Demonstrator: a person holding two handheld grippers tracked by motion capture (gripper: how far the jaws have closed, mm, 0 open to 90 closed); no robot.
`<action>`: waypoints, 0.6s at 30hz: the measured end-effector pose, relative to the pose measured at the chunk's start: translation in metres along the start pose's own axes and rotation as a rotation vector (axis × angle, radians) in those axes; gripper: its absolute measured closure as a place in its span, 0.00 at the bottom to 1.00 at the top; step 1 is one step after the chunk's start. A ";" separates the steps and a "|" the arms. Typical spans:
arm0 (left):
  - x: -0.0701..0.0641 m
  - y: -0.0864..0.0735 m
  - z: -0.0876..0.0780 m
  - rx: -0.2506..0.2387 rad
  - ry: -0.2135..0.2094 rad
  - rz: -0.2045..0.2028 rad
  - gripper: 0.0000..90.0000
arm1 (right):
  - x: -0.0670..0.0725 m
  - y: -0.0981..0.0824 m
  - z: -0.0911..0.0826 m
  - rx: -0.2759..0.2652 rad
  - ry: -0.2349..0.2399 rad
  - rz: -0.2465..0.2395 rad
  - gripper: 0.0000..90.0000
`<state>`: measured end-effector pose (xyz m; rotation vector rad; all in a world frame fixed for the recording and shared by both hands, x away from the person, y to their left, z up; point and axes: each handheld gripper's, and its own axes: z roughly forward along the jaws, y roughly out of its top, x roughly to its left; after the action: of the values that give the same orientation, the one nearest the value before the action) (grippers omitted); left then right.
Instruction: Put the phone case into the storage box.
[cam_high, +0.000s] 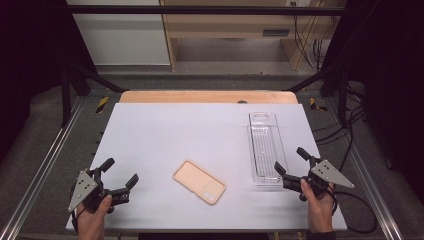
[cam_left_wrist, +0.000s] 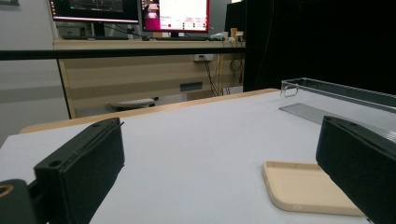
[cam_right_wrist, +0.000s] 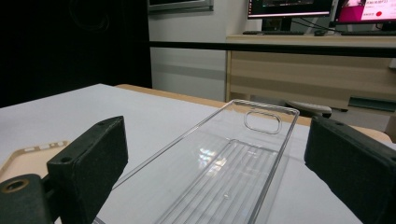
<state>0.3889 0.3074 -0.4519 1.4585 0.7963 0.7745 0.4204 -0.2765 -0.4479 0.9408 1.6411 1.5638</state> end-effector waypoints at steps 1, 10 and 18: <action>0.000 0.000 0.000 0.000 0.000 0.000 0.01 | 0.000 0.000 0.000 0.000 -0.006 0.002 0.07; -0.001 -0.001 0.002 0.025 0.011 -0.008 0.01 | 0.001 0.001 -0.003 0.007 -0.049 0.034 0.04; 0.000 0.001 -0.002 0.028 0.021 -0.013 0.01 | 0.002 0.006 -0.002 0.053 -0.078 0.061 0.03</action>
<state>0.3875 0.3085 -0.4508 1.4706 0.8343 0.7724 0.4182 -0.2754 -0.4415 1.0755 1.6204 1.5109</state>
